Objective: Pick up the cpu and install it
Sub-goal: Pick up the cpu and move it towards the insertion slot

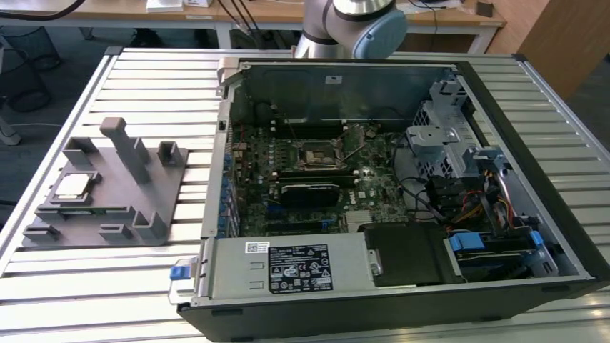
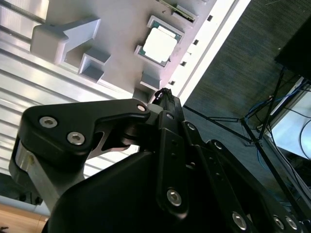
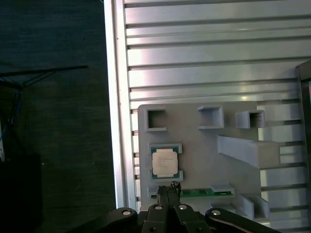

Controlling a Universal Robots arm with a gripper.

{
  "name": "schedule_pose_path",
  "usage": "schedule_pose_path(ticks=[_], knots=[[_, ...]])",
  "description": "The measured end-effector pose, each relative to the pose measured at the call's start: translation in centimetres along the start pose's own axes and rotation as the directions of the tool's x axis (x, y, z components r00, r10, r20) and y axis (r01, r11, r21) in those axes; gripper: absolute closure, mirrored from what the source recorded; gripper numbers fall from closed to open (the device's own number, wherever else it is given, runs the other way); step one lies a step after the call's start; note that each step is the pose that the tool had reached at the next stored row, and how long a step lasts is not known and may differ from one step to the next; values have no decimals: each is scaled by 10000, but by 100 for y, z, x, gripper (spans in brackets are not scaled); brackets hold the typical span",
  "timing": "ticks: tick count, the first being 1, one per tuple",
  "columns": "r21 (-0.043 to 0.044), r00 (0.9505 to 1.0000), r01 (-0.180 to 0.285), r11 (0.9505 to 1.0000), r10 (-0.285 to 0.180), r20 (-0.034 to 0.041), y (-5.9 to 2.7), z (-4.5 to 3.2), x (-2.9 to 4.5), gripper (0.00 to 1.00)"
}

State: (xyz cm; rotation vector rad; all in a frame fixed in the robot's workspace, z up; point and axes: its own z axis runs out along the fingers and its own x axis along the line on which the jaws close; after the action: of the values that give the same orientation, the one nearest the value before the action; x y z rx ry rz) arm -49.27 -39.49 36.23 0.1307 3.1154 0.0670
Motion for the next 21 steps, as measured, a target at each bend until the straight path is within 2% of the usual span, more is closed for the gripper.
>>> schedule_pose_path(ticks=[21], knots=[[1,10000,0,10000,0,-8,-4,89,2,89]])
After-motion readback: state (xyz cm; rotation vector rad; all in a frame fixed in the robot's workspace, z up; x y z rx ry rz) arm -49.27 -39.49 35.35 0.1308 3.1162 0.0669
